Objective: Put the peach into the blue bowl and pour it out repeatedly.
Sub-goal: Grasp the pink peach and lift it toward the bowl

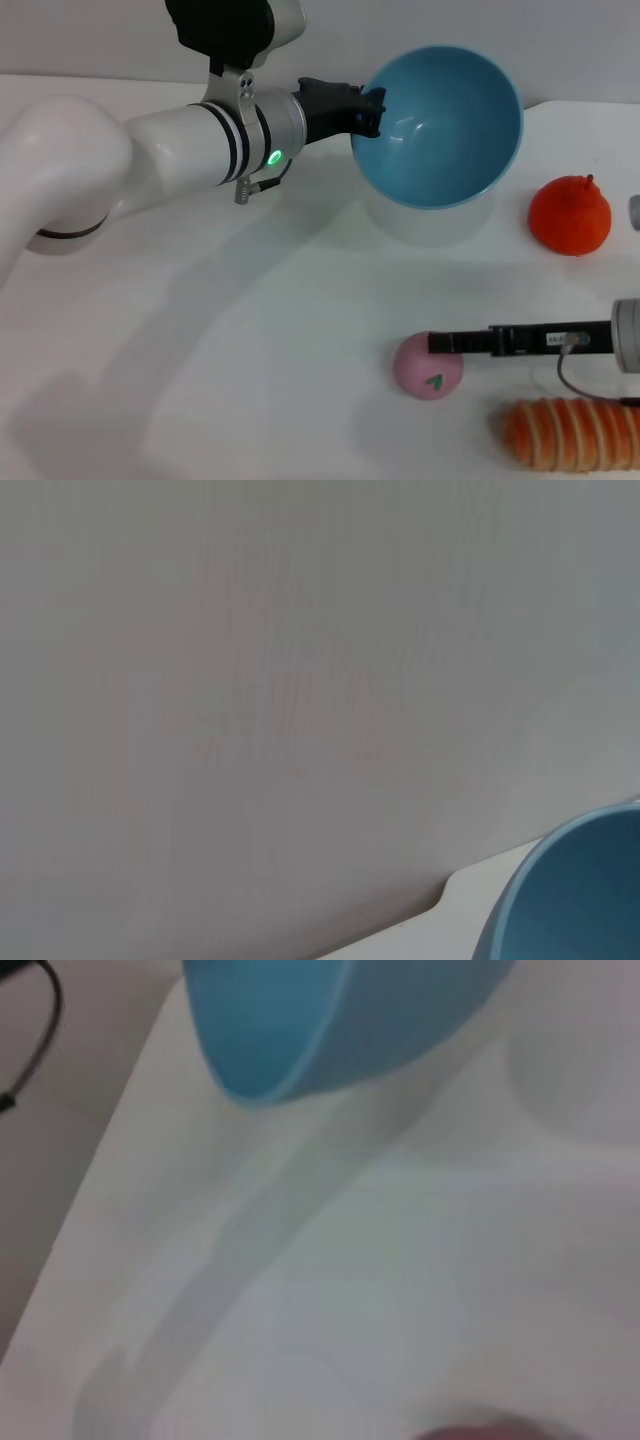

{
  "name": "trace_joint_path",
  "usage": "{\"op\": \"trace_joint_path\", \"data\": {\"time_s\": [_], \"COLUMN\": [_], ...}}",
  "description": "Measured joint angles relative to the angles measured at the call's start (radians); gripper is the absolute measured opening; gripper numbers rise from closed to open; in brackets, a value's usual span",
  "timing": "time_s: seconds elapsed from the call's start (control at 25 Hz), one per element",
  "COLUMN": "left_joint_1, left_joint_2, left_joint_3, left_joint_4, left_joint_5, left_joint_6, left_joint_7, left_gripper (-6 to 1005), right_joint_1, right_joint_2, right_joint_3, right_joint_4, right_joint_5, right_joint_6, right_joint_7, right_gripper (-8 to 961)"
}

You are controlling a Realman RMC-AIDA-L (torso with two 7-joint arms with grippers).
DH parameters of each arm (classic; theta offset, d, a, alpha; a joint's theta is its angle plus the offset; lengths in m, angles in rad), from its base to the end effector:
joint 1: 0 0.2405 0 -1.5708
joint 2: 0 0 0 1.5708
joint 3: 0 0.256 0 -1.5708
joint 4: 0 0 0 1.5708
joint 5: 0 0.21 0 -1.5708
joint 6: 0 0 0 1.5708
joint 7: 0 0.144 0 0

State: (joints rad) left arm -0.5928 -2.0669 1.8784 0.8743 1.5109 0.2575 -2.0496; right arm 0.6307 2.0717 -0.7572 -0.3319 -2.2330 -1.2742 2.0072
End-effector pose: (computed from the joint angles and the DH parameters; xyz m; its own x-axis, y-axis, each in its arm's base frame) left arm -0.1657 0.4078 -0.0896 0.7409 0.4196 0.5245 0.6644 -0.5725 -0.4804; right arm 0.2940 0.3142 -0.0742 0.3397 -0.9136 -0.2237 -0.9307 -0.3608 0.0604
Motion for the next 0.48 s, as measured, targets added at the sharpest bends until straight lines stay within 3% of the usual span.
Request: {"op": "trace_joint_path", "data": {"time_s": [0.48], "left_joint_1": [-0.009], "left_joint_2": [0.001], "left_joint_3": [0.015], "left_joint_4": [-0.017], "left_joint_5": [0.005], "left_joint_6": [-0.002], "left_joint_7": [-0.001], "left_gripper": [-1], "right_joint_1": [-0.005], "right_joint_2": [-0.001], "right_joint_3": [-0.036], "right_joint_4": [-0.009], "right_joint_5": [-0.005], "right_joint_6": [-0.018], "right_joint_7": [0.028], "right_gripper": [573]}}
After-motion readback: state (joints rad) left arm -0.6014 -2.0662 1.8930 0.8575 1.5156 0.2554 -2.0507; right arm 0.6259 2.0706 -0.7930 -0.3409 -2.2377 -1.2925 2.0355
